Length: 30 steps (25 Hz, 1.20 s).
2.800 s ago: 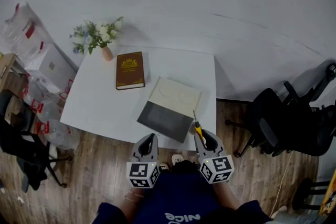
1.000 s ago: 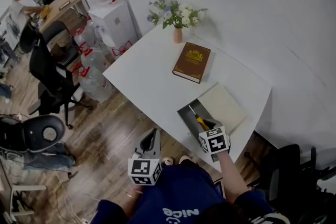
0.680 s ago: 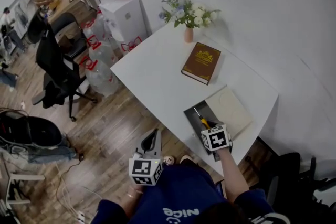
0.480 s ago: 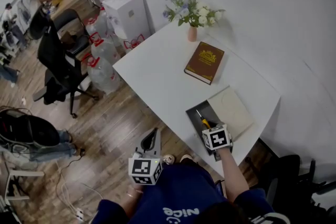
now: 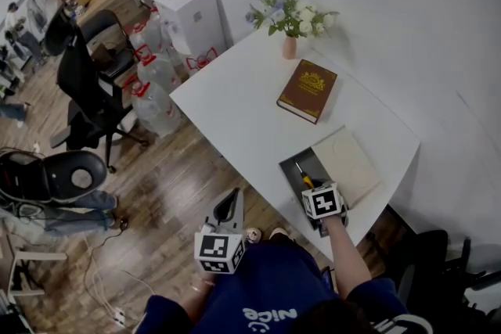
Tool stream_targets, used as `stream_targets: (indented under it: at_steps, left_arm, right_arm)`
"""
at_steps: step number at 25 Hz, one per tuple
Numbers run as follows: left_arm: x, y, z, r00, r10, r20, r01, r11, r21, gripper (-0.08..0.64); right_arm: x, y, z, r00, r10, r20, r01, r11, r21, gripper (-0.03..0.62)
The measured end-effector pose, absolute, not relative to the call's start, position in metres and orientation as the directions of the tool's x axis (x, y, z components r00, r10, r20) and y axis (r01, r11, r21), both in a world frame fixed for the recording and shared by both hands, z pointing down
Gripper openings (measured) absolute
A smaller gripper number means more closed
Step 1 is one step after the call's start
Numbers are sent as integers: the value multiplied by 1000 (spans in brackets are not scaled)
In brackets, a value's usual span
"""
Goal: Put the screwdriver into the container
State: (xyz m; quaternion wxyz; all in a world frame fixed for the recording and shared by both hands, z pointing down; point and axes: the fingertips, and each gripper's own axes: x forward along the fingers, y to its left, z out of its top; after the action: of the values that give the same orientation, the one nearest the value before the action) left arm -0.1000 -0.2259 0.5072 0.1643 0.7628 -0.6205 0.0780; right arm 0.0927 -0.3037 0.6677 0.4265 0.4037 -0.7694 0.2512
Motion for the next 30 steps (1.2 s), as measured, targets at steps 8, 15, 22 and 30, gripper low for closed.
stream_targets:
  at_steps: [8,15,22,30]
  left_arm:
    - [-105,-222,510,210,-919,335,-974,-168,149,17]
    - [-103,-220,511,212,-919,331,-974,-171,150,17]
    - [-107,-216,512,206,-918,340,-975,-162,154,17]
    - [-104,-214,516,227,-908,352,-970,-177,169,17]
  right_arm:
    - [94,-304,672,-315,-419,852,-849,526,-56,98]
    - [96,-304,674,-317,-418,851,-850,523,-61,100]
    - [95,-301,669,-329,-421,845,-852,519,-73,141]
    - [91,-294,647,-387,-451,804,-842,529,-108,140]
